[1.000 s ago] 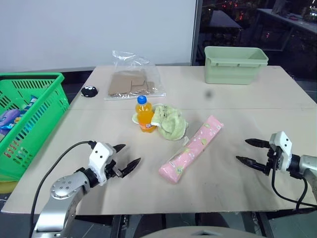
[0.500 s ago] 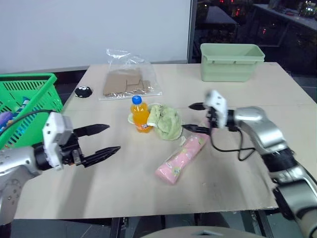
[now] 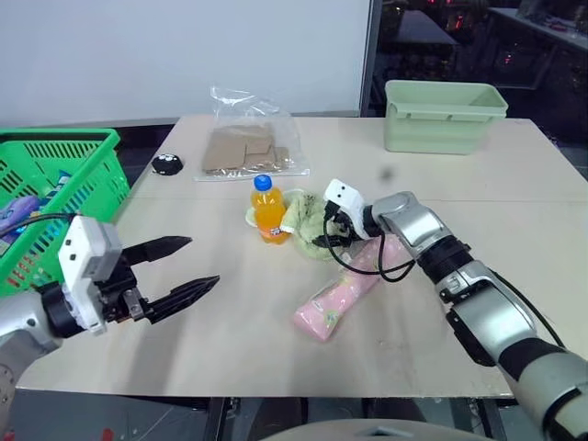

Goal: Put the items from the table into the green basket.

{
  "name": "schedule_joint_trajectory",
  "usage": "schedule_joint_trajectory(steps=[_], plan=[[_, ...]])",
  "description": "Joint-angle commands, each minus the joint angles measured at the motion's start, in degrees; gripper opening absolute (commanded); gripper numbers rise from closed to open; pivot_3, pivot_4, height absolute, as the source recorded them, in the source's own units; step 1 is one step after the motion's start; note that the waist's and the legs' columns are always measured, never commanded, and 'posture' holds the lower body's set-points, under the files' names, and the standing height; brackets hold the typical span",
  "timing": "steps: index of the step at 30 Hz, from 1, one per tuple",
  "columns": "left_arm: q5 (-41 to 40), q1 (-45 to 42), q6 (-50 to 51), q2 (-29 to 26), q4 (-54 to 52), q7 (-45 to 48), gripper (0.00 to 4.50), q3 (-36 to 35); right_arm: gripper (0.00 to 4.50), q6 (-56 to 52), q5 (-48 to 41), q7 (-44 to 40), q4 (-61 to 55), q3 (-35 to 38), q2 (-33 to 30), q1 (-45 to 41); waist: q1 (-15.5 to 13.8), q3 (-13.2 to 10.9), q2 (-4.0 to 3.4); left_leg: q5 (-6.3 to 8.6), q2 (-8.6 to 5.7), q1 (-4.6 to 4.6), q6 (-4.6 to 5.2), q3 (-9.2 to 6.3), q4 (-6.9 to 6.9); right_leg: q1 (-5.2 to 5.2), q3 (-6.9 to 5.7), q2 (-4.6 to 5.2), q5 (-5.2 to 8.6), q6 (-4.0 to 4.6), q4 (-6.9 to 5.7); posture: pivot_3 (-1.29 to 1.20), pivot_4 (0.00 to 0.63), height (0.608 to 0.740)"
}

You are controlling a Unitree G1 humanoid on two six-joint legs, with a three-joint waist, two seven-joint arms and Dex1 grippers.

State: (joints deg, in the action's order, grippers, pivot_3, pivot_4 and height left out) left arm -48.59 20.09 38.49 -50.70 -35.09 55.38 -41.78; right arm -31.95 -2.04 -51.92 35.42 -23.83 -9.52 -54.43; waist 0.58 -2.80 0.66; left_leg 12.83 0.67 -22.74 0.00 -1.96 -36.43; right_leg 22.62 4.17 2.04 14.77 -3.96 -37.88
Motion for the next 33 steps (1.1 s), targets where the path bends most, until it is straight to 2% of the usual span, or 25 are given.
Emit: schedule_joint_trajectory(steps=[1, 3, 5, 7, 10, 13, 16, 19, 21, 27, 33], plan=[[-1.0, -0.3, 0.0, -0.1, -1.7, -1.1, 4.5, -1.7, 1.71, 1.0, 0.1, -0.7, -0.7, 1.5, 0.3, -1.7, -0.2, 0.0, 0.0, -0.01, 0.02, 0.0, -0.02, -0.02, 0.0, 0.0, -0.02, -0.02, 0.08, 0.14, -0.02, 0.18, 0.0, 0.74], [-1.4, -0.5, 0.1, -0.2, -1.9, -1.3, 4.5, -1.4, 0.7, 1.9, 0.0, -1.6, -1.8, 1.5, 0.1, -1.1, -0.3, 0.0, 0.0, -0.05, 0.02, 0.02, -0.07, -0.05, 0.0, 0.0, -0.06, -0.03, 0.09, 0.16, -0.05, 0.17, 0.0, 0.74], [-2.0, -1.0, 0.5, -0.5, -2.1, -1.7, 4.5, -1.0, 0.04, 2.1, -1.1, -2.9, -4.0, 2.4, -0.6, -0.3, -0.4, 0.0, 0.0, -0.05, 0.02, 0.02, -0.09, -0.04, 0.0, -0.01, -0.06, -0.03, 0.1, 0.16, -0.05, 0.17, 0.0, 0.74], [-2.7, -2.3, 0.8, -1.1, -2.3, -2.4, 4.5, -0.1, 0.04, 2.3, -2.2, -3.7, -6.1, 4.0, -2.1, 0.2, -0.5, 0.0, 0.0, -0.06, 0.02, 0.01, -0.09, -0.04, 0.0, -0.01, -0.05, -0.03, 0.09, 0.16, -0.03, 0.16, 0.0, 0.74], [-6.8, -8.8, 2.8, -1.6, -2.2, -6.6, 4.5, 2.7, 0.04, 0.6, -4.4, -3.1, -10.7, 8.9, -6.0, 1.0, -1.4, 0.0, 0.0, -0.06, 0.02, -0.01, -0.09, -0.04, 0.0, -0.01, -0.06, -0.03, 0.09, 0.16, -0.03, 0.14, 0.0, 0.74], [-8.4, -14.9, 4.3, -1.9, -1.3, -9.4, 4.5, 7.2, 0.04, -2.9, -8.2, -0.9, -17.0, 16.7, -11.3, 2.3, -1.8, 0.0, 0.02, -0.08, 0.0, -0.03, -0.12, -0.06, -0.01, -0.02, -0.06, -0.02, 0.09, 0.15, -0.02, 0.12, 0.0, 0.74], [-9.1, -18.0, 5.1, -1.9, -0.5, -10.0, 4.5, 10.2, 0.04, -8.1, -13.0, -0.7, -24.8, 23.8, -16.4, 4.5, -1.5, 0.0, 0.01, -0.08, -0.02, -0.06, -0.12, -0.02, -0.01, -0.02, -0.03, -0.01, 0.09, 0.15, 0.01, 0.07, 0.0, 0.74], [-8.7, -20.9, 4.8, -2.0, 0.7, -9.1, 4.5, 13.1, 0.04, -13.7, -18.3, 1.1, -30.9, 35.1, -23.8, 7.1, -1.3, 0.0, -0.04, -0.07, -0.01, -0.08, -0.12, -0.01, 0.03, 0.0, -0.03, -0.01, 0.08, 0.12, 0.02, 0.05, 0.0, 0.74], [-8.4, -22.0, 4.6, -2.0, 1.2, -8.7, 4.5, 14.1, 0.04, -15.8, -20.7, 2.3, -32.8, 38.9, -26.7, 8.3, -1.1, -0.1, -0.06, -0.07, -0.01, -0.09, -0.11, 0.0, 0.06, 0.02, -0.03, -0.02, 0.09, 0.13, 0.03, 0.03, 0.0, 0.74], [-7.1, -25.7, 2.7, -0.3, 3.7, -6.8, 4.5, 18.7, 0.04, -15.6, -21.7, 3.8, -27.1, 51.9, -40.5, 15.5, 0.4, -0.1, -0.06, -0.08, -0.03, -0.05, -0.1, 0.1, 0.01, -0.02, 0.05, -0.02, 0.16, 0.23, 0.06, -0.03, 0.0, 0.74], [-5.7, -26.4, 1.4, 0.2, 5.0, -5.3, 4.5, 20.1, 0.04, -11.7, -22.2, 5.2, -19.4, 58.5, -47.0, 17.8, 3.5, -0.1, -0.14, -0.09, 0.01, 0.1, -0.08, 0.41, -0.02, -0.02, 0.39, -0.04, 0.16, 0.21, 0.01, -0.05, 0.0, 0.74]])
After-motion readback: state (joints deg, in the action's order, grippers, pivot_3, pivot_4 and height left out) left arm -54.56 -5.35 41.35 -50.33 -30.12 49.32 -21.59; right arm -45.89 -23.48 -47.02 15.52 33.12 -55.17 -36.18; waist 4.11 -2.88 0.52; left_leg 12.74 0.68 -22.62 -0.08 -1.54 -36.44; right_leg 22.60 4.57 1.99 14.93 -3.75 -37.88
